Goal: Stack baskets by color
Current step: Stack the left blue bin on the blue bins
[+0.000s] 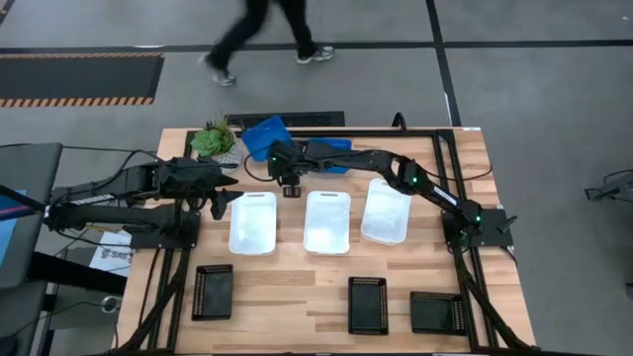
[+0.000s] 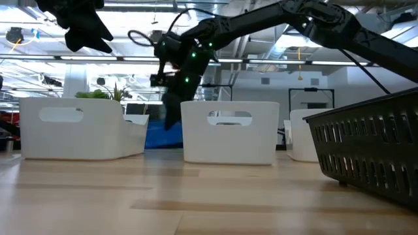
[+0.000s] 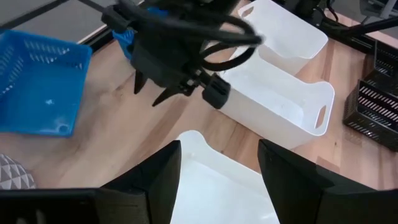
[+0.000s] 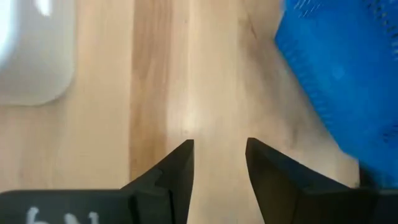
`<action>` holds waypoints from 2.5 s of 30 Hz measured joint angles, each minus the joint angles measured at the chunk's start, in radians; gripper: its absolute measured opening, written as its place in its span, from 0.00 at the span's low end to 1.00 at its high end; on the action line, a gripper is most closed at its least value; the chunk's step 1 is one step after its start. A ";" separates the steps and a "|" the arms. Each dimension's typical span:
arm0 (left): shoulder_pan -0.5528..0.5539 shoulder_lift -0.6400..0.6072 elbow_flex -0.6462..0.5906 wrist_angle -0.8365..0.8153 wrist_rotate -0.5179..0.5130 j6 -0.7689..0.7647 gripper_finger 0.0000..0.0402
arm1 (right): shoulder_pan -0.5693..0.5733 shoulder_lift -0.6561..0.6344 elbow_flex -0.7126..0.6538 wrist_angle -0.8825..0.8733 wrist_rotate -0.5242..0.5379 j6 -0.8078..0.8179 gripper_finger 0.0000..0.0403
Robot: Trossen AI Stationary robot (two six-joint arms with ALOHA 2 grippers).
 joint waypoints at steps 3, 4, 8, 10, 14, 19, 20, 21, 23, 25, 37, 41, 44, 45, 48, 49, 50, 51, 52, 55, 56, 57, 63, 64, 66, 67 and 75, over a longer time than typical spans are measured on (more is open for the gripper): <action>0.000 0.000 0.000 0.000 0.000 0.006 0.50 | 0.001 -0.016 0.001 0.026 0.006 -0.013 0.43; 0.000 0.000 0.000 0.000 0.000 0.007 0.50 | 0.001 -0.016 0.002 0.032 0.017 -0.013 0.43; 0.000 0.000 -0.003 0.003 -0.007 0.007 0.50 | -0.002 -0.013 0.000 0.025 0.023 -0.029 0.42; 0.000 0.000 -0.012 0.003 -0.022 0.007 0.50 | -0.006 -0.013 0.000 0.045 0.039 -0.063 0.43; 0.000 0.000 -0.025 0.003 -0.035 0.007 0.50 | -0.011 -0.013 0.003 0.098 0.096 -0.151 0.43; 0.000 0.008 -0.026 0.004 -0.037 0.006 0.50 | -0.036 -0.013 0.003 0.154 0.101 -0.240 0.41; 0.000 0.009 -0.027 0.004 -0.038 0.006 0.50 | -0.042 -0.013 0.003 0.176 0.101 -0.246 0.41; 0.000 0.009 -0.026 0.004 -0.039 0.007 0.50 | -0.049 -0.013 0.003 0.195 0.102 -0.249 0.40; 0.000 0.019 -0.026 0.006 -0.047 0.013 0.50 | -0.063 -0.013 0.003 0.231 0.102 -0.251 0.40; 0.000 0.027 -0.026 0.005 -0.052 0.014 0.50 | -0.079 -0.013 0.003 0.249 0.098 -0.244 0.39; 0.002 0.110 -0.027 0.132 -0.156 0.067 0.48 | -0.070 -0.073 0.003 0.088 0.074 -0.100 0.32; 0.002 0.195 -0.025 0.315 -0.067 0.122 0.35 | -0.034 -0.258 0.003 -0.073 0.078 -0.029 0.29; 0.010 0.281 -0.026 0.368 -0.092 0.147 0.15 | -0.016 -0.388 0.007 -0.193 0.102 0.033 0.25; 0.022 0.310 -0.026 0.376 -0.120 0.156 0.08 | -0.012 -0.424 0.005 -0.230 0.102 0.059 0.23; 0.077 0.403 -0.026 0.454 -0.136 0.177 0.03 | 0.004 -0.528 0.001 -0.293 0.102 0.128 0.18; 0.103 0.435 -0.026 0.480 -0.117 0.185 0.02 | 0.009 -0.567 0.002 -0.301 0.102 0.142 0.17; 0.132 0.466 -0.025 0.501 -0.096 0.191 0.01 | 0.012 -0.605 0.004 -0.309 0.103 0.156 0.15; 0.163 0.501 -0.021 0.512 -0.077 0.196 0.01 | 0.017 -0.638 0.005 -0.319 0.104 0.171 0.14; 0.195 0.538 -0.012 0.524 -0.061 0.198 0.00 | 0.022 -0.663 0.006 -0.324 0.104 0.186 0.13; 0.283 0.648 0.019 0.527 -0.045 0.213 0.00 | 0.041 -0.708 0.003 -0.334 0.104 0.214 0.09; 0.307 0.685 0.033 0.532 -0.051 0.225 0.00 | 0.048 -0.719 0.002 -0.337 0.104 0.217 0.08; 0.329 0.719 0.045 0.532 -0.052 0.232 0.00 | 0.056 -0.730 0.002 -0.334 0.104 0.220 0.06; 0.402 0.924 0.149 0.525 -0.050 0.261 0.00 | 0.078 -0.756 0.004 -0.345 0.104 0.221 0.02; 0.408 0.955 0.168 0.519 -0.053 0.261 0.00 | 0.080 -0.752 0.002 -0.358 0.104 0.222 0.02; 0.419 1.004 0.201 0.499 -0.049 0.261 0.00 | 0.082 -0.739 0.002 -0.377 0.104 0.221 0.03; 0.423 1.025 0.216 0.494 -0.033 0.261 0.00 | 0.084 -0.736 0.002 -0.380 0.104 0.222 0.04; 0.428 1.116 0.256 0.421 0.230 0.206 0.00 | 0.110 -0.719 -0.023 -0.417 0.103 0.228 0.06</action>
